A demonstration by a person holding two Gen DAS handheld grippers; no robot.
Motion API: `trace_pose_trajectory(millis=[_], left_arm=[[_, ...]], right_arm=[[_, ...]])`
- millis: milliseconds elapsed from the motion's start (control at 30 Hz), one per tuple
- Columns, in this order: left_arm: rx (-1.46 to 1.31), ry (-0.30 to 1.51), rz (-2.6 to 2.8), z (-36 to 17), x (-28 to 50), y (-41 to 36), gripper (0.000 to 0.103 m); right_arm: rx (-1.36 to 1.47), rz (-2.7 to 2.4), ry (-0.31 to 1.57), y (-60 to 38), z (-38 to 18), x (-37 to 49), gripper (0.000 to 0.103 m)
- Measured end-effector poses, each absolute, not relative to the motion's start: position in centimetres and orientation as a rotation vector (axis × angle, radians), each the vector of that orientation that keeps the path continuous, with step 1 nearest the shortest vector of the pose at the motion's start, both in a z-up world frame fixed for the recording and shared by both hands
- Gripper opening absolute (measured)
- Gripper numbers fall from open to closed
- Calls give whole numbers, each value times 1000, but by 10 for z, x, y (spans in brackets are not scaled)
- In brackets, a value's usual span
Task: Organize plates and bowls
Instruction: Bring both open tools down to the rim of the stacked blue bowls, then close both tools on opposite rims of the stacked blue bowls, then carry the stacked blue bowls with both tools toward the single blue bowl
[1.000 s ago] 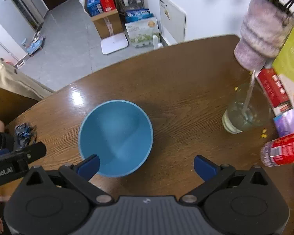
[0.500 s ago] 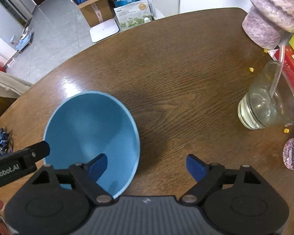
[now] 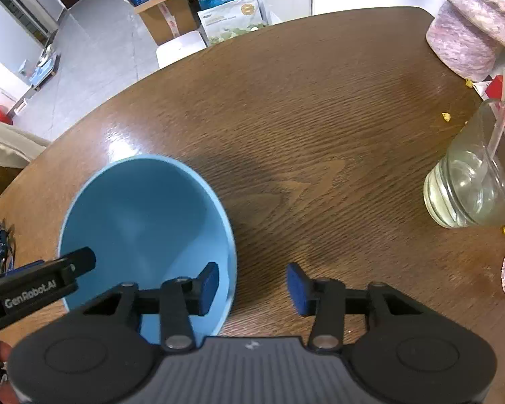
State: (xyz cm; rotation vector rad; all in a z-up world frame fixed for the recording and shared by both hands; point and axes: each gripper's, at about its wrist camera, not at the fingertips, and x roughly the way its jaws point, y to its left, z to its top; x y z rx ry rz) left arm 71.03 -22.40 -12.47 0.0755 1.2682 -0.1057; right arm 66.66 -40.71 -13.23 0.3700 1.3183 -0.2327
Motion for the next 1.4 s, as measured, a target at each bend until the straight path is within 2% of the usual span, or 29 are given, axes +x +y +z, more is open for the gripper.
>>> trace_pose_trajectory(millis=[67,333,667,733,1400], left_arm=[[76,1271,-110,-127,710,-225,60],[74,1275,-130,-132,708,-230,43],[59,1269,-184,-134,704,-230,16],[62,1266,-193,-134,704,-231,14],[96,1222,-216,-125,695,-235,13]], right_arm=[[369,-229,1320,-406,-134,667,41],[385,-212,1324,-403,-141,667,24],[404,-200,1311,-400,-145,666,12],[401,-194,1306,-399,-145,666,8],[386,-195,1271,-391,-138,655,8]])
